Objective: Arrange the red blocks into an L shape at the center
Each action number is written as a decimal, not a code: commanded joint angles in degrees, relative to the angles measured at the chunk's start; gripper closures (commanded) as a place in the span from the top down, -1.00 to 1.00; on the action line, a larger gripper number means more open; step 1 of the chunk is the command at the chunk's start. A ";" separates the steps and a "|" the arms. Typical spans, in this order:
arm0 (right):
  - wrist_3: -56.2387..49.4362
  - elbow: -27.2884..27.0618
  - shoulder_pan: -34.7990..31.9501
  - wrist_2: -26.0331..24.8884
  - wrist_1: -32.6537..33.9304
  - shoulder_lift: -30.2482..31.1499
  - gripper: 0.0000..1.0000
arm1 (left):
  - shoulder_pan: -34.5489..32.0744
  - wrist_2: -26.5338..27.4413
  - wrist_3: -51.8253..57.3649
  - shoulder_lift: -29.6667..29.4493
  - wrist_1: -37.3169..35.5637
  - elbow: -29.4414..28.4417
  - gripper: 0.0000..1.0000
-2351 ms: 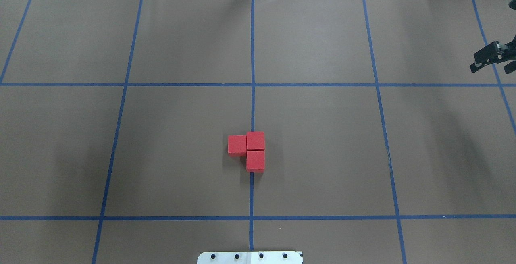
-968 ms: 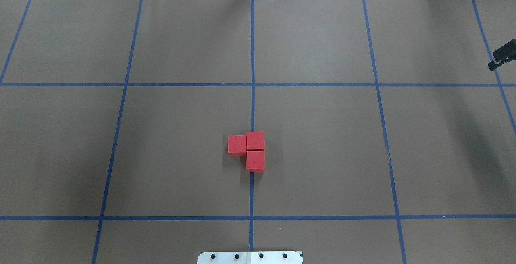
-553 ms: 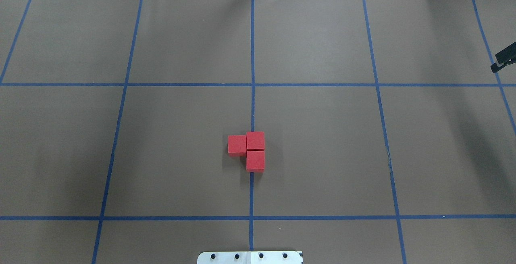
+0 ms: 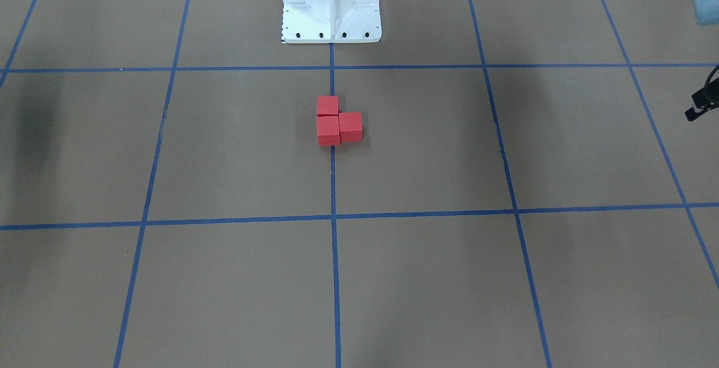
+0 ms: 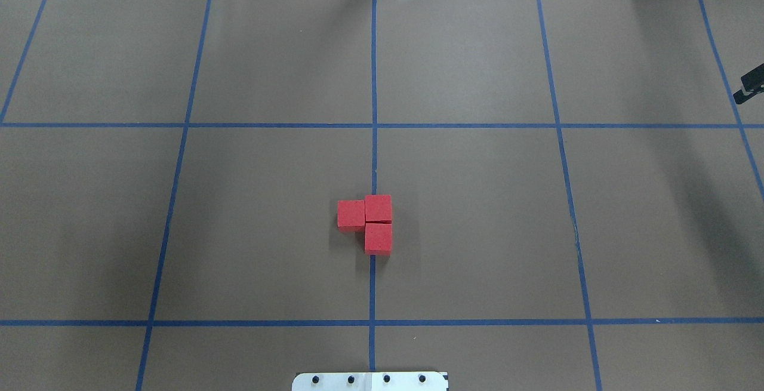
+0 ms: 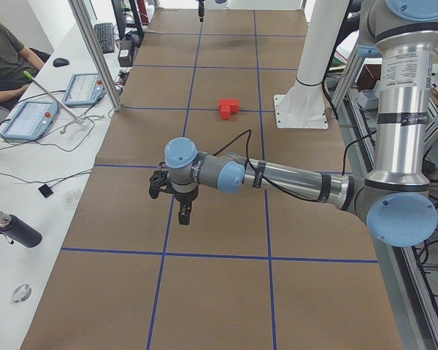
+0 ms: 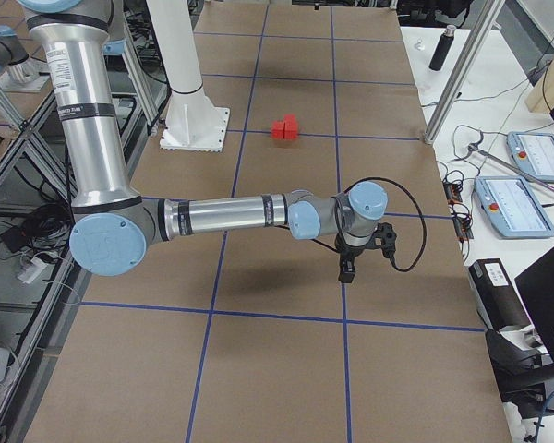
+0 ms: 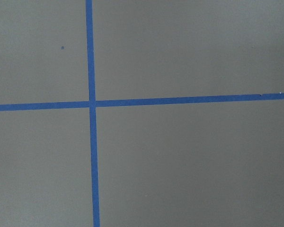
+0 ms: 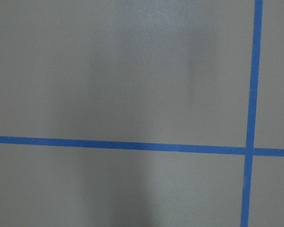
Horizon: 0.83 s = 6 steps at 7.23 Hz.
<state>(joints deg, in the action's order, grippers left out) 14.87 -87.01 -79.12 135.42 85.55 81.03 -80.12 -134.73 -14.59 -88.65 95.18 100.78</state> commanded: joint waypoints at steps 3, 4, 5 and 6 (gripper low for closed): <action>-0.54 -0.44 -0.95 -0.24 -0.20 1.67 1.00 | -5.04 0.25 3.84 -0.55 0.09 -4.70 1.00; -0.54 -0.44 -1.04 -0.33 -1.25 1.76 1.00 | -6.53 0.34 8.48 -1.86 -0.34 -6.72 1.00; -0.54 -0.53 -1.82 -0.24 -3.96 1.94 1.00 | -6.63 0.25 8.26 -2.57 -0.52 -7.26 1.00; -0.54 -1.40 -2.26 -0.33 -6.25 3.59 1.00 | -6.63 0.25 8.17 -2.49 -0.44 -7.44 1.00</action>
<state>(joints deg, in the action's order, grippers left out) 14.33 -87.70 -80.74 135.14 82.15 83.24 -86.42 -134.46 -7.02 -90.77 94.80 94.03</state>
